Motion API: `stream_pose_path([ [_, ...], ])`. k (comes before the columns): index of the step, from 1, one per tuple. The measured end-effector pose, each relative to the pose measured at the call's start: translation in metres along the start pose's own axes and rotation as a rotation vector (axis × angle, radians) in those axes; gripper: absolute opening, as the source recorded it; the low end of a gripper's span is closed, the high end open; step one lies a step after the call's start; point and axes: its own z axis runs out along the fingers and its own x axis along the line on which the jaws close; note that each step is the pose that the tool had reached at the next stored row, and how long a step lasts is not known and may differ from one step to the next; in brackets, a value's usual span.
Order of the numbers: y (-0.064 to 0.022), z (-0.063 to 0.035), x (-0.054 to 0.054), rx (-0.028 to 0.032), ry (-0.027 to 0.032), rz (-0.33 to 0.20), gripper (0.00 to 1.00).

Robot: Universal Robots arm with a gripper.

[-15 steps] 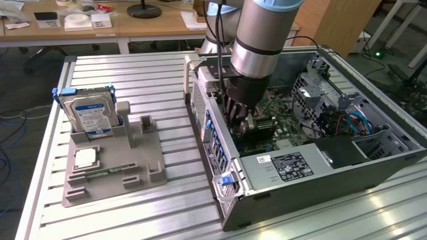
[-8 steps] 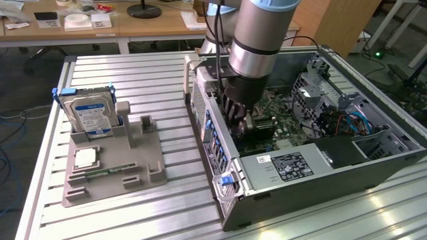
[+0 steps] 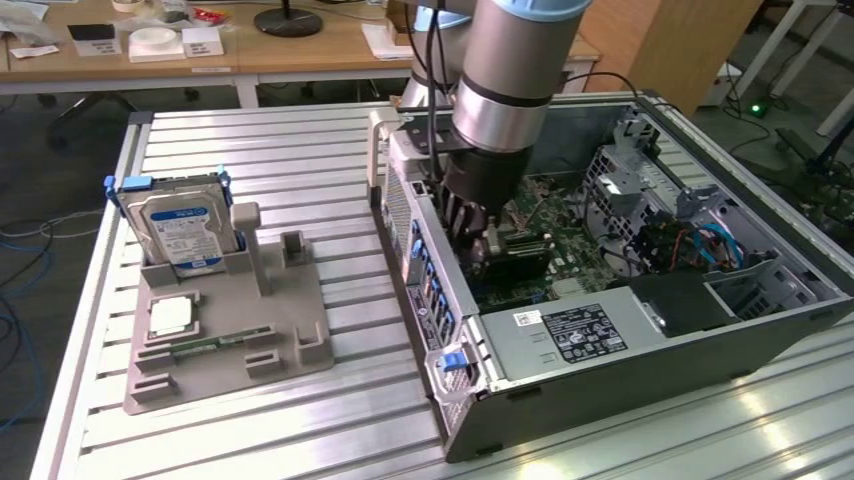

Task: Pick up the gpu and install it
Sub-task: 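Insert the gpu into the slot, then press down on the gpu until it lock into place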

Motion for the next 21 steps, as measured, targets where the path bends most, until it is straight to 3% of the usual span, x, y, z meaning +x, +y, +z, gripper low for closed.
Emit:
stream_pose_path([
  [8, -0.0069, 0.0019, -0.002, 0.0001, 0.0001, -0.001, 0.11],
  [17, -0.0128, 0.0014, -0.012, 0.0008, 0.0004, -0.005, 0.11],
  [18, -0.0129, 0.0013, -0.012, 0.0051, 0.0006, -0.006, 0.11],
  [21, -0.0132, 0.0013, -0.012, 0.0319, 0.0008, -0.007, 0.11],
])
